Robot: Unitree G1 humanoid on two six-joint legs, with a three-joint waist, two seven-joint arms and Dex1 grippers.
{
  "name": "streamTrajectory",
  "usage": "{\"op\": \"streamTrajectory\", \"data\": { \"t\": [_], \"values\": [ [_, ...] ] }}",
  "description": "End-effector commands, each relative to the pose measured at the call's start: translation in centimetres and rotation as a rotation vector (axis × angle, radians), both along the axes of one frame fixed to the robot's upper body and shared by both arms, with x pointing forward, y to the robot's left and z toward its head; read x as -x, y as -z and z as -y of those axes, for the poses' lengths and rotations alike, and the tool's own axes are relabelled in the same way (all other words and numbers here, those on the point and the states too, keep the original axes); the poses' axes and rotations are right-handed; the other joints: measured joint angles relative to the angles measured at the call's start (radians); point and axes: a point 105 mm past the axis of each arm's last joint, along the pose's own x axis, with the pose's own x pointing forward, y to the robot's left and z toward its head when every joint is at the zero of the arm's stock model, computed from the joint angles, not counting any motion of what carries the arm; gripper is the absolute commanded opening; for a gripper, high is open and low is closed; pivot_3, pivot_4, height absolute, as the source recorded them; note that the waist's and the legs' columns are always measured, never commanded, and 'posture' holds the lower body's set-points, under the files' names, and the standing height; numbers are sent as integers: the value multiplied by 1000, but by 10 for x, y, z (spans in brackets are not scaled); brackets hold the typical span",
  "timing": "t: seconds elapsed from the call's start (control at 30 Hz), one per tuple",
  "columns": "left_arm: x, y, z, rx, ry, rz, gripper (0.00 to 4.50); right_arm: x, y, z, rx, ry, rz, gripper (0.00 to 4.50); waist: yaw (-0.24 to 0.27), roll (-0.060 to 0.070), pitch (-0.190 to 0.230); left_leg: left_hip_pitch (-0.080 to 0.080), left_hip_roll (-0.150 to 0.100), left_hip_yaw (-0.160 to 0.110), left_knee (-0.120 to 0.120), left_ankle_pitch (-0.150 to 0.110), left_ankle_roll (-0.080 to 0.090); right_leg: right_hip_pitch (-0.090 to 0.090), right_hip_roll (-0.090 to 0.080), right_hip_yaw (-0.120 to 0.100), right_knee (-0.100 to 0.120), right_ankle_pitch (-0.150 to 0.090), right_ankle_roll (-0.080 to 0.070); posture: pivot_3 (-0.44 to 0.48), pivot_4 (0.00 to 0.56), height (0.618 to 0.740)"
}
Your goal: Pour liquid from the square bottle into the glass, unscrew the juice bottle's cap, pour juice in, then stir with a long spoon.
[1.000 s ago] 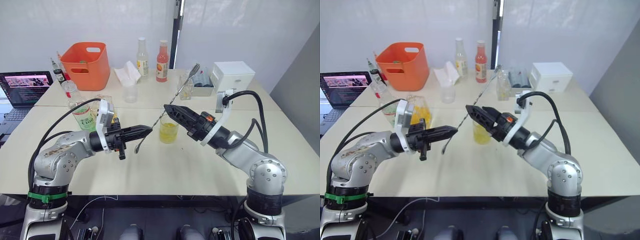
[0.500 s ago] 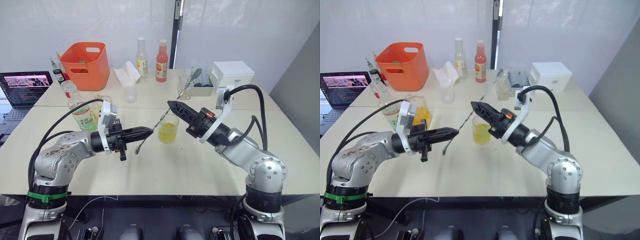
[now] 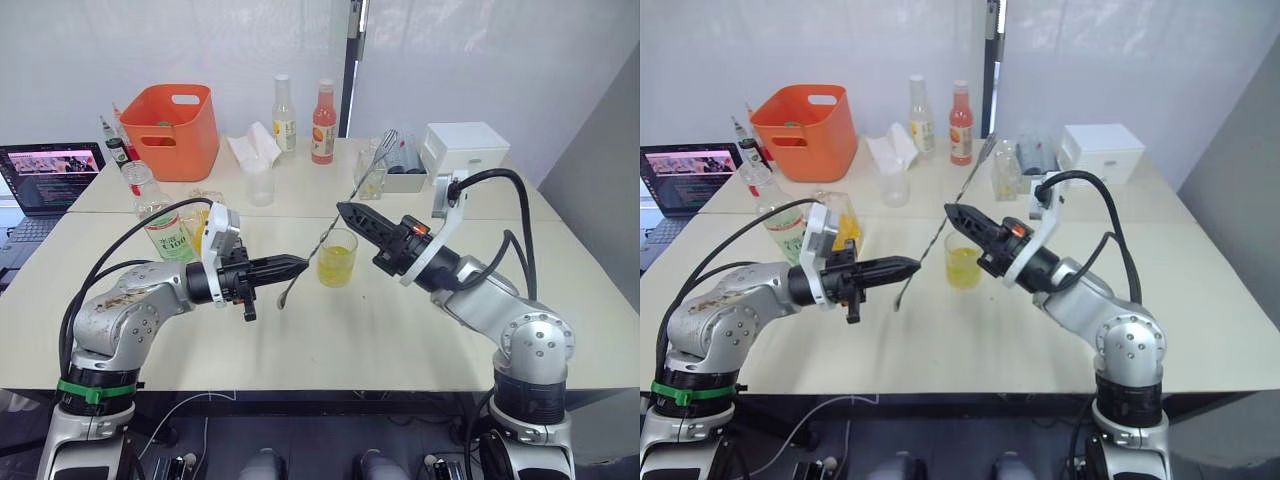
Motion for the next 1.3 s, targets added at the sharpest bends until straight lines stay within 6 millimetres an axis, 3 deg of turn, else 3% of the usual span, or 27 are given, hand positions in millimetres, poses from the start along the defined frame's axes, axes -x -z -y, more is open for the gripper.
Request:
{"op": "streamTrajectory", "data": {
  "t": [0.03, 0.27, 0.37, 0.57, 0.77, 0.97, 1.3],
  "values": [
    [2, -13, -4, 44, 8, -1, 1183, 1, -11, 6, -16, 32, 55, 0, 0, 0, 0, 0, 0, 0, 0, 0, 0, 0, 0, 0, 0, 0, 0, 0, 150, 715],
    [-1, -4, -11, 31, -27, -17, 3566, -4, -13, 10, 5, 79, 80, 0, 0, 0, 0, 0, 0, 0, 0, 0, 0, 0, 0, 0, -1, 0, 0, 0, 150, 715],
    [-10, 7, -22, -11, -116, 7, 4476, -9, -24, 19, 23, 108, 136, 0, 0, 0, 0, 0, 0, 0, -1, 0, 0, 0, 0, 0, -2, 0, 0, 0, 150, 715],
    [-17, 16, -26, -47, -188, 65, 4476, -23, -59, 35, 94, 159, 267, 0, 2, 1, 0, -1, 0, 1, -1, 0, 0, 0, -1, 0, -3, 0, 0, 0, 150, 715],
    [-20, 18, -23, -57, -196, 90, 4476, -43, -83, 30, 217, 198, 372, 0, 1, 1, 0, -1, 0, 1, -2, 0, 0, -1, 0, 0, -3, 0, 0, 0, 150, 715],
    [-22, 15, -18, -55, -203, 114, 4476, -63, -67, 19, 342, 201, 391, 0, 1, 1, 0, -1, 0, 1, -2, 0, 0, -1, 0, 0, -4, 0, 0, 0, 150, 715],
    [-24, 14, -17, -61, -217, 131, 4476, -75, -49, 3, 417, 182, 414, 0, 1, 1, 1, -2, 0, 1, -2, 0, 0, -1, -1, -1, -3, 0, 0, 0, 150, 715]
  ]
}}
